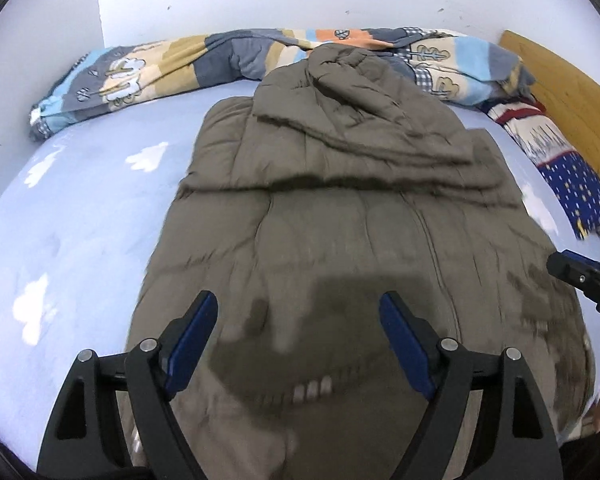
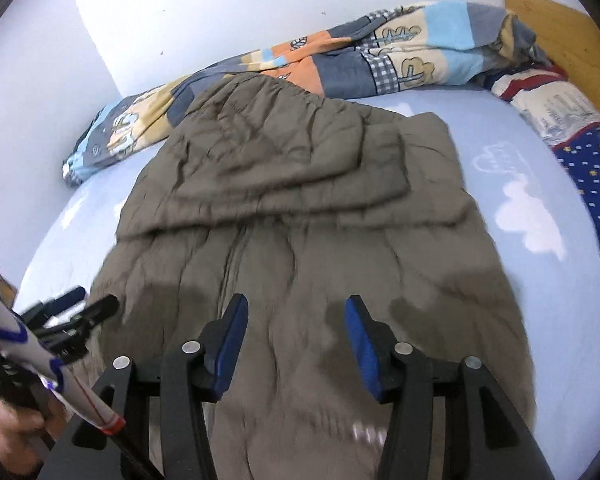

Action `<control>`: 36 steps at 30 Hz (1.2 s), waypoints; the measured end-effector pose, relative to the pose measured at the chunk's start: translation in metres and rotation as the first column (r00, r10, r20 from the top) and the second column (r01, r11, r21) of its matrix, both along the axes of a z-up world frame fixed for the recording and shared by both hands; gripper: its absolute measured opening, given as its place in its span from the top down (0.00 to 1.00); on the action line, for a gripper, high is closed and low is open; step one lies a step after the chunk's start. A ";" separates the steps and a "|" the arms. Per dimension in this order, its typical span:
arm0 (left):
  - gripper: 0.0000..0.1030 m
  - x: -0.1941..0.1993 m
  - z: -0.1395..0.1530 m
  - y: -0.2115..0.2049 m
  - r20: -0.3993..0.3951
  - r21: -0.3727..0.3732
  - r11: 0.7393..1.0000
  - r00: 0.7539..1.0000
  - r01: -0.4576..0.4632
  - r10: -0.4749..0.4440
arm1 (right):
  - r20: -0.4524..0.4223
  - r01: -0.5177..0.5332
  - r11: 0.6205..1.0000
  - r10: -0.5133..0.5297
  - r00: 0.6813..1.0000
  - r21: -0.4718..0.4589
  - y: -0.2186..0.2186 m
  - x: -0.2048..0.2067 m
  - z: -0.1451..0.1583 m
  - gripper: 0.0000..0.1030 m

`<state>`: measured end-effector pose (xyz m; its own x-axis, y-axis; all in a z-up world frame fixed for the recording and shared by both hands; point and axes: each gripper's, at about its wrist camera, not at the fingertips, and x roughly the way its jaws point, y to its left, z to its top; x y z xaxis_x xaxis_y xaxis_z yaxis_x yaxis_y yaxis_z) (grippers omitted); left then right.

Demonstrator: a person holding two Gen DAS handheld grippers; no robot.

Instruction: Fold large clothes

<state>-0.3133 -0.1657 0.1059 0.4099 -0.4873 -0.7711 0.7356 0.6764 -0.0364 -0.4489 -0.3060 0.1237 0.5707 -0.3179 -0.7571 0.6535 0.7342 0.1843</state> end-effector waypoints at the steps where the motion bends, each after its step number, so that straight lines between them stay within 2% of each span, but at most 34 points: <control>1: 0.20 -0.006 -0.001 0.009 0.008 0.005 1.000 1.000 -0.004 0.004 | -0.005 0.002 1.000 -0.002 1.000 -0.006 0.007 -0.009 -0.002 0.47; 7: 0.20 -0.037 -0.022 0.051 0.005 0.037 0.999 1.000 -0.023 0.023 | -0.070 0.003 0.999 0.001 0.998 0.052 0.044 -0.053 -0.038 0.47; 11: 0.20 -0.057 -0.057 0.061 -0.034 0.103 0.995 0.999 -0.008 0.012 | -0.108 0.001 0.996 0.010 0.994 0.094 0.063 -0.062 -0.062 0.47; 13: 0.19 -0.064 -0.069 0.062 -0.008 0.132 0.991 1.000 -0.013 0.014 | -0.143 -0.001 0.995 0.015 0.990 0.096 0.068 -0.060 -0.074 0.45; 17: 0.20 -0.080 -0.063 0.066 0.036 0.149 0.989 0.999 -0.005 0.000 | -0.135 0.014 0.996 -0.002 0.991 0.090 0.071 -0.065 -0.072 0.44; 20: 0.20 -0.095 -0.047 0.078 0.063 0.105 0.994 0.998 0.006 -0.013 | -0.079 0.034 0.996 -0.027 0.997 0.087 0.078 -0.078 -0.060 0.44; 23: 0.19 -0.111 -0.041 0.092 0.114 0.076 0.997 0.993 -0.017 0.008 | -0.064 0.019 0.997 -0.015 0.998 0.070 0.093 -0.085 -0.057 0.44; 26: 0.20 -0.113 -0.050 0.099 0.135 0.089 0.995 0.991 -0.032 0.020 | -0.073 0.001 0.997 0.005 0.997 0.075 0.106 -0.087 -0.063 0.44; 29: 0.19 -0.107 -0.068 0.099 0.116 0.123 0.992 0.993 -0.036 0.022 | -0.105 -0.017 0.998 0.024 0.994 0.067 0.111 -0.085 -0.072 0.44; 31: 0.17 -0.104 -0.074 0.100 0.106 0.107 0.994 0.994 -0.038 0.027 | -0.111 -0.018 0.998 0.025 0.994 0.065 0.111 -0.085 -0.076 0.43; 36: 0.14 -0.107 -0.082 0.098 0.139 0.115 0.993 0.990 -0.038 0.022 | -0.120 -0.020 0.998 0.028 0.992 0.066 0.110 -0.085 -0.085 0.39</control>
